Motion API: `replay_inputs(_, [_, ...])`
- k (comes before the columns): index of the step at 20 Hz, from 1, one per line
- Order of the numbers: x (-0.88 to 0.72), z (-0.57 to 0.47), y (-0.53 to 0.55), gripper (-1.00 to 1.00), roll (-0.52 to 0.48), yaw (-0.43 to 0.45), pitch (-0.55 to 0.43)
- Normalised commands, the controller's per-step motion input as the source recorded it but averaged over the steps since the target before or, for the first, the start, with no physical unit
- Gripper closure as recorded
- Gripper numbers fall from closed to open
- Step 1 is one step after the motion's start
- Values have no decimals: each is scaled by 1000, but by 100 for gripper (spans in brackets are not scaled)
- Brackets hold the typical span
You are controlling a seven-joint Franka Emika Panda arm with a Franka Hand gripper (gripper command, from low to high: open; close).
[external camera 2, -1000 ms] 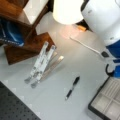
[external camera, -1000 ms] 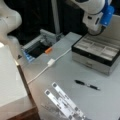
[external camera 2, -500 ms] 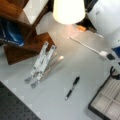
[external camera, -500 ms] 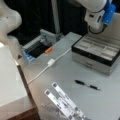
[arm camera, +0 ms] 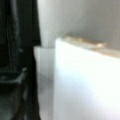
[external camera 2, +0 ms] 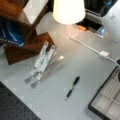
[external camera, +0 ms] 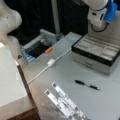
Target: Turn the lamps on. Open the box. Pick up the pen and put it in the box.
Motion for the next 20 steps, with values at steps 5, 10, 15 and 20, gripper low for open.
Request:
replay_inputs(5, [87,128,191,-100,-65,-22,85])
replay_inputs(10, [4,127,252,-100,-74,-31,67])
replay_inputs(15, [-12,103,160,-100,-90,-26,32])
replay_inputs(20, [-45,104,11,-100,-114,-27,43])
